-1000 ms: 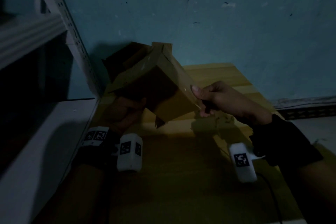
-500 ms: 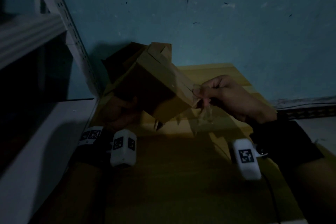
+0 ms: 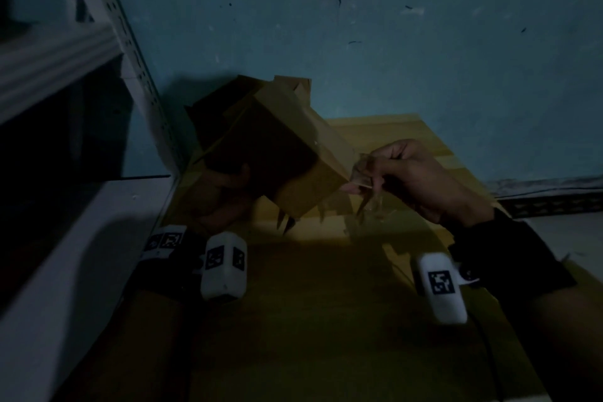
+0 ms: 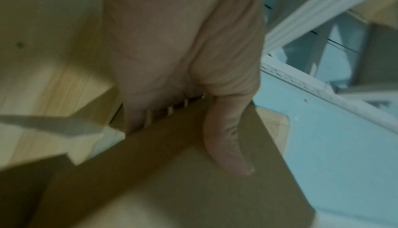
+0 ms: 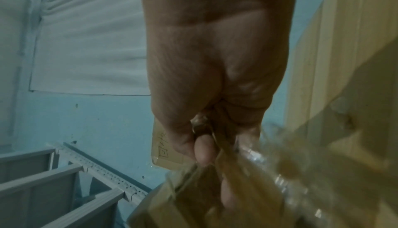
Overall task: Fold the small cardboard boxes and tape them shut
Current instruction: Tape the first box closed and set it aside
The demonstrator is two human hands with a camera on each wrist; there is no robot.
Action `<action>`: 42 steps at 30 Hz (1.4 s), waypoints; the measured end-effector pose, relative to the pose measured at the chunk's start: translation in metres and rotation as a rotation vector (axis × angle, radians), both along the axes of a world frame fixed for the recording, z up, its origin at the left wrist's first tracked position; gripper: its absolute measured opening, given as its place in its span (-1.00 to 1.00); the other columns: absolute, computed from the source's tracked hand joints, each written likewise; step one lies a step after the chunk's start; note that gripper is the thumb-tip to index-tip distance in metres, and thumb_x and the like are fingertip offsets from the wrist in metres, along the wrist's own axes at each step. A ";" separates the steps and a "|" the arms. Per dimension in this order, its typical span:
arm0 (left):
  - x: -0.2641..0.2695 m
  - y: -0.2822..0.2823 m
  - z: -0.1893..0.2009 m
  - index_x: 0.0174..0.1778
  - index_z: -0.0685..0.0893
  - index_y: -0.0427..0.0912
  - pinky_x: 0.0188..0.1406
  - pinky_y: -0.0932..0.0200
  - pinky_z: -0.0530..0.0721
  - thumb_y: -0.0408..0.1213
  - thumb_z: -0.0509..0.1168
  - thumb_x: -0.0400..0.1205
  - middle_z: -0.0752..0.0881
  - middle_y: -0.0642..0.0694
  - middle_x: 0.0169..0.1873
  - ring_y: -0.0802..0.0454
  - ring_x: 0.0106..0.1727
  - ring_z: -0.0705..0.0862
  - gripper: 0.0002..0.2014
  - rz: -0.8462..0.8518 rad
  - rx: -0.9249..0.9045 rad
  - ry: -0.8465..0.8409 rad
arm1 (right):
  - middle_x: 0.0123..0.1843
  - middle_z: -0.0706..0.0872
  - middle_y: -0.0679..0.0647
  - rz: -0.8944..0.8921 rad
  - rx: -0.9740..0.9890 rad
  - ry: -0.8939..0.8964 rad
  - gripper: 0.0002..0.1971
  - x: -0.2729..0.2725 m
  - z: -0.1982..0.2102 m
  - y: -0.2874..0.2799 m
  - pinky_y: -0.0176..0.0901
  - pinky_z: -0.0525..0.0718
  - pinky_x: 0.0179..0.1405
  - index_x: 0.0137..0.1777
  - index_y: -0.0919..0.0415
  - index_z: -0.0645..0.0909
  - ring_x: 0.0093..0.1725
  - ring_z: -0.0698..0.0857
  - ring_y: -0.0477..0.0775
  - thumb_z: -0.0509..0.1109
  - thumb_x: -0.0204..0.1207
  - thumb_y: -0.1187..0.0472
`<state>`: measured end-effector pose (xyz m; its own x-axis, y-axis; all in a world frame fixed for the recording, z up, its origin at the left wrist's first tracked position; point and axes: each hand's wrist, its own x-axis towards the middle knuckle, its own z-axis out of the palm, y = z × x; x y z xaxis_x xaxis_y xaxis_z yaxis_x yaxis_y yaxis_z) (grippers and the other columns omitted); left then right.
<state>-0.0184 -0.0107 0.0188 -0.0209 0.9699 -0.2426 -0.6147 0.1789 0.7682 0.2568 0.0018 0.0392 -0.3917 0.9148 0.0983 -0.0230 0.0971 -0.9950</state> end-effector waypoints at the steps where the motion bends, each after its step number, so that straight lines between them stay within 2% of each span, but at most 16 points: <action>1: -0.003 0.001 -0.002 0.55 0.41 -0.30 0.28 0.04 0.66 -0.32 0.49 0.48 0.58 -0.24 0.43 -0.08 0.19 0.72 -0.29 -0.120 0.036 0.007 | -0.40 0.73 0.34 -0.021 0.012 -0.010 -0.61 0.001 0.000 0.001 0.51 0.62 0.35 -0.52 0.47 0.58 -0.19 0.86 0.23 0.22 0.56 0.63; 3: -0.003 -0.003 0.003 0.31 0.61 -0.26 -0.09 0.11 0.80 -0.28 0.76 0.12 0.70 -0.23 0.27 0.00 -0.03 0.83 -0.18 -0.306 0.018 -0.042 | -0.45 0.70 0.30 -0.074 0.046 -0.040 -0.61 0.006 0.001 0.005 0.61 0.60 0.30 -0.54 0.43 0.58 -0.28 0.82 0.23 0.25 0.53 0.58; 5: -0.006 -0.002 0.010 0.05 0.77 -0.23 -0.22 0.21 0.79 -0.42 0.53 0.51 0.63 -0.34 0.32 0.13 -0.12 0.84 -0.78 -0.323 -0.034 -0.142 | -0.45 0.67 0.34 -0.164 0.110 -0.133 -0.64 0.014 0.002 0.009 0.59 0.64 0.11 -0.57 0.33 0.63 -0.29 0.73 0.42 0.34 0.47 0.45; 6: -0.011 -0.001 0.010 0.09 0.80 -0.29 -0.06 0.12 0.79 -0.42 0.40 0.62 0.56 -0.44 0.36 0.05 0.02 0.83 -0.84 -0.376 0.006 -0.103 | -0.44 0.68 0.38 -0.214 0.143 -0.176 -0.66 0.019 0.004 0.010 0.51 0.68 0.03 -0.59 0.29 0.65 -0.26 0.72 0.47 0.37 0.44 0.41; 9: -0.020 -0.002 0.011 0.63 0.40 -0.14 0.20 -0.39 0.65 -0.08 0.66 0.34 0.49 -0.34 0.52 -0.34 0.47 0.55 -0.06 -0.382 0.049 -0.072 | -0.37 0.69 0.49 -0.310 0.191 -0.191 -0.72 0.029 0.009 0.014 0.21 0.75 -0.04 -0.56 0.37 0.66 -0.28 0.76 0.24 0.42 0.38 0.40; 11: -0.017 0.001 0.014 0.59 0.44 -0.06 0.19 -0.44 0.65 -0.02 0.72 0.17 0.58 -0.21 0.48 -0.30 0.46 0.56 0.04 -0.394 0.075 0.111 | -0.46 0.64 0.36 -0.328 0.201 -0.178 -0.70 0.034 0.013 0.014 0.08 0.70 -0.23 -0.54 0.41 0.65 -0.40 0.66 0.16 0.40 0.43 0.49; 15: 0.007 -0.006 0.014 0.20 0.69 -0.13 0.07 -0.20 0.76 -0.08 0.40 0.43 0.78 -0.14 0.15 -0.12 0.19 0.73 -0.58 -0.407 0.081 0.355 | -0.54 0.64 0.24 -0.317 0.213 -0.196 -0.65 0.039 0.013 0.015 0.10 0.61 -0.34 -0.53 0.39 0.67 -0.49 0.56 0.20 0.41 0.51 0.48; 19: 0.010 -0.005 0.008 -0.05 0.88 0.02 0.13 -0.26 0.71 0.10 0.67 0.15 0.81 -0.09 0.11 -0.12 0.11 0.78 -0.52 -0.492 0.100 0.398 | -0.53 0.67 0.28 -0.311 0.217 -0.210 -0.68 0.035 0.011 0.014 0.20 0.60 -0.29 -0.46 0.49 0.67 -0.49 0.55 0.24 0.42 0.55 0.45; 21: 0.009 -0.005 0.009 -0.11 0.89 0.05 -0.04 -0.12 0.79 0.10 0.58 0.16 0.85 -0.01 -0.01 0.01 -0.01 0.83 -0.60 -0.505 0.120 0.376 | -0.52 0.68 0.27 -0.302 0.207 -0.216 -0.69 0.034 0.010 0.014 0.20 0.60 -0.27 -0.46 0.49 0.68 -0.49 0.56 0.22 0.43 0.54 0.46; 23: 0.007 -0.005 0.009 0.01 0.82 0.02 -0.15 -0.06 0.83 0.10 0.54 0.15 0.86 0.02 -0.04 0.04 0.00 0.83 -0.49 -0.443 0.094 0.397 | -0.50 0.68 0.31 -0.293 0.201 -0.212 -0.70 0.033 0.010 0.014 0.23 0.59 -0.25 -0.48 0.48 0.67 -0.45 0.58 0.26 0.42 0.52 0.48; 27: 0.002 -0.003 0.008 0.35 0.63 0.09 0.32 -0.28 0.60 0.30 0.61 0.09 0.70 -0.04 0.34 -0.14 0.37 0.64 -0.12 -0.428 0.025 0.506 | -0.36 0.69 0.53 -0.276 0.194 -0.180 -0.70 0.033 0.008 0.015 0.23 0.57 -0.28 -0.47 0.50 0.66 -0.36 0.58 0.63 0.43 0.52 0.47; 30: 0.004 -0.004 0.011 0.30 0.63 0.17 0.44 -0.30 0.50 0.26 0.30 0.43 0.65 -0.03 0.38 -0.16 0.38 0.61 -0.46 -0.382 -0.014 0.538 | -0.24 0.68 0.66 -0.254 0.190 -0.177 -0.68 0.029 0.007 0.015 0.05 0.55 -0.38 -0.49 0.39 0.70 -0.23 0.59 0.75 0.45 0.52 0.45; 32: 0.005 -0.002 0.010 0.32 0.62 0.14 0.39 -0.25 0.50 0.22 0.21 0.51 0.69 -0.04 0.30 -0.16 0.32 0.62 -0.50 -0.348 -0.023 0.562 | -0.25 0.70 0.62 -0.259 0.203 -0.175 -0.68 0.028 0.006 0.015 0.01 0.55 -0.40 -0.50 0.35 0.73 -0.28 0.60 0.68 0.46 0.51 0.46; 36: 0.004 -0.001 0.013 0.10 0.68 0.02 -0.07 0.00 0.59 0.22 0.11 0.65 0.76 0.00 -0.27 -0.02 -0.21 0.68 -0.59 -0.307 -0.045 0.597 | -0.20 0.73 0.60 -0.221 0.228 -0.160 -0.74 0.024 0.003 0.014 0.10 0.54 -0.34 -0.40 0.43 0.68 -0.34 0.61 0.43 0.53 0.52 0.37; 39: -0.001 0.000 0.015 0.19 0.69 -0.02 -0.05 -0.05 0.62 0.24 0.10 0.68 0.73 -0.10 -0.12 -0.09 -0.16 0.67 -0.53 -0.323 -0.055 0.576 | -0.32 0.75 0.38 -0.187 0.245 -0.157 -0.75 0.019 0.000 0.013 0.07 0.51 -0.37 -0.32 0.44 0.67 -0.41 0.55 0.25 0.58 0.47 0.28; 42: -0.003 0.001 0.016 0.38 0.64 0.01 0.29 -0.40 0.54 0.29 0.02 0.68 0.68 -0.28 0.28 -0.38 0.23 0.64 -0.43 -0.315 0.002 0.496 | -0.42 0.76 0.11 -0.132 0.275 -0.208 -0.78 0.016 0.000 0.010 -0.08 0.49 -0.48 -0.25 0.40 0.72 -0.47 0.53 0.17 0.61 0.41 0.23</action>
